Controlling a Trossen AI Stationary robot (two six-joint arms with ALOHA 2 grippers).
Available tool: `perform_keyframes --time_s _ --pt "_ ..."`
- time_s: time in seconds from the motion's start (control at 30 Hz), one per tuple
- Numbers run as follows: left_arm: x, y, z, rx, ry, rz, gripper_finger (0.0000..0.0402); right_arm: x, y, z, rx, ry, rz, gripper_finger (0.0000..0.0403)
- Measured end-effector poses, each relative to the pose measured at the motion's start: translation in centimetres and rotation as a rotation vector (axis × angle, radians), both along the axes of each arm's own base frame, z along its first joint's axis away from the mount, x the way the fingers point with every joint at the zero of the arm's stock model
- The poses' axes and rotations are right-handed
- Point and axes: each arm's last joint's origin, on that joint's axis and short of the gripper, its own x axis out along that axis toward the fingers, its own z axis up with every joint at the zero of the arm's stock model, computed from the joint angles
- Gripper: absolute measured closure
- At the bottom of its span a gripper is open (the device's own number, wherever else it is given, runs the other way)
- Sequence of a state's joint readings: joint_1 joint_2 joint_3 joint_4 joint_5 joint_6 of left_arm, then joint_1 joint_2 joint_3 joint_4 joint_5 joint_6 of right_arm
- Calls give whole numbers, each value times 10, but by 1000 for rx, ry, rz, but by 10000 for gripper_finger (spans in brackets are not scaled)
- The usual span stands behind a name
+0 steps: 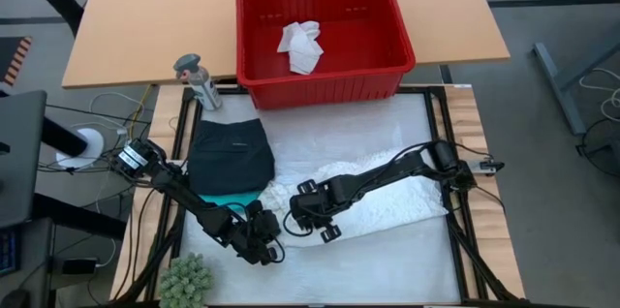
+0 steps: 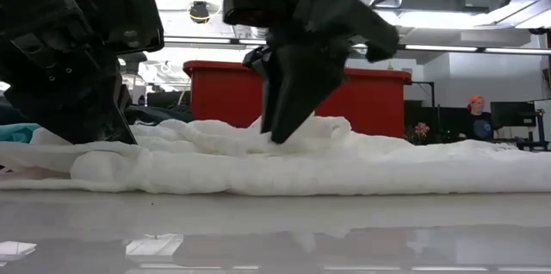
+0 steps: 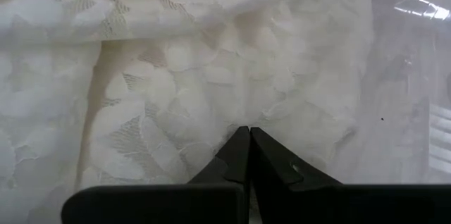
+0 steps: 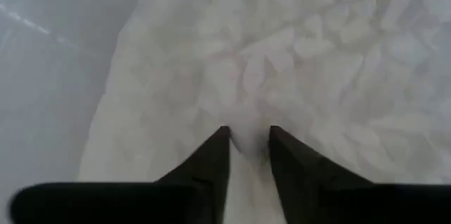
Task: Fold laundry
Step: Fold the white dress
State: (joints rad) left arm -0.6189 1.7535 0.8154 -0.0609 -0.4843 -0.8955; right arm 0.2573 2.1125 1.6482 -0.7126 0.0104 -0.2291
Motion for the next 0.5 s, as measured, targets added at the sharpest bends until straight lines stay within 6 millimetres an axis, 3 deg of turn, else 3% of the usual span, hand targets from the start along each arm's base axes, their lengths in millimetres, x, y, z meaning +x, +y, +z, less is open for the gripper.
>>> perform_keyframes --time_s 0.2,0.3,0.5 --pt "0 0 0 0 -1 0 401 -2 -1 4 6 1 -46 385" --pt "0 0 0 0 -2 0 401 -1 0 9 19 -5 -71 380" --pt "0 0 0 0 -2 0 401 7 5 39 45 -75 -74 376"
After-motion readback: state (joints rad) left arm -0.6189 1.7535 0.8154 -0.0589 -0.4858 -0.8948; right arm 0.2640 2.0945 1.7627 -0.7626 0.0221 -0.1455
